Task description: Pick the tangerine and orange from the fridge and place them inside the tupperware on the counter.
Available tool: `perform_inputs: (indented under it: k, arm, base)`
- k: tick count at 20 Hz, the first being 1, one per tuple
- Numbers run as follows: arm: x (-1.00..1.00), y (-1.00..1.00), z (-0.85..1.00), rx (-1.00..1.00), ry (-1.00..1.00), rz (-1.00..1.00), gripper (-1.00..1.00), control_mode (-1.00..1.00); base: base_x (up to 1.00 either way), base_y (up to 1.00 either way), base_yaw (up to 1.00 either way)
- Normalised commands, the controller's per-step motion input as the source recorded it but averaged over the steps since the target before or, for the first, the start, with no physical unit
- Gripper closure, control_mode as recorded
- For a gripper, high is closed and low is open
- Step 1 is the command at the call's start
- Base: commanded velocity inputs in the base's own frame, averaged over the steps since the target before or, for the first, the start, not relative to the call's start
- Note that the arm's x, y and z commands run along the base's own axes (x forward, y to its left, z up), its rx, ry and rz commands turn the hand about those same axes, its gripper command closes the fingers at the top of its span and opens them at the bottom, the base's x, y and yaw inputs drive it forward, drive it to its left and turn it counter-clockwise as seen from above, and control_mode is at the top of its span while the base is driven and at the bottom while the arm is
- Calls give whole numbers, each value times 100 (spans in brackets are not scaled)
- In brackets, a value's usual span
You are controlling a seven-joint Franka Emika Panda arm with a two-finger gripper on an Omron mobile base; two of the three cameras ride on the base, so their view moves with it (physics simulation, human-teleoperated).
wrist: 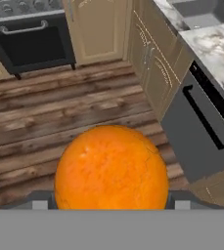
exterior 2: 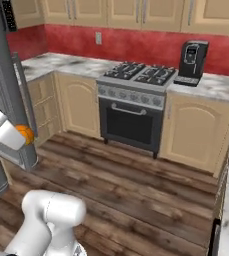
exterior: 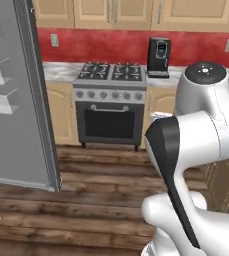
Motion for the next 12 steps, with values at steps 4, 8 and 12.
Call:
perform_inputs:
  k: [4,8,12]
  arm:
    - [0,0,0,0,0,0,100,100]
    - [0,0,0,0,0,0,100,100]
    - [0,0,0,0,0,0,100,100]
  base:
    - [72,-20,19]
    - [57,-48,33]
    - [53,-48,32]
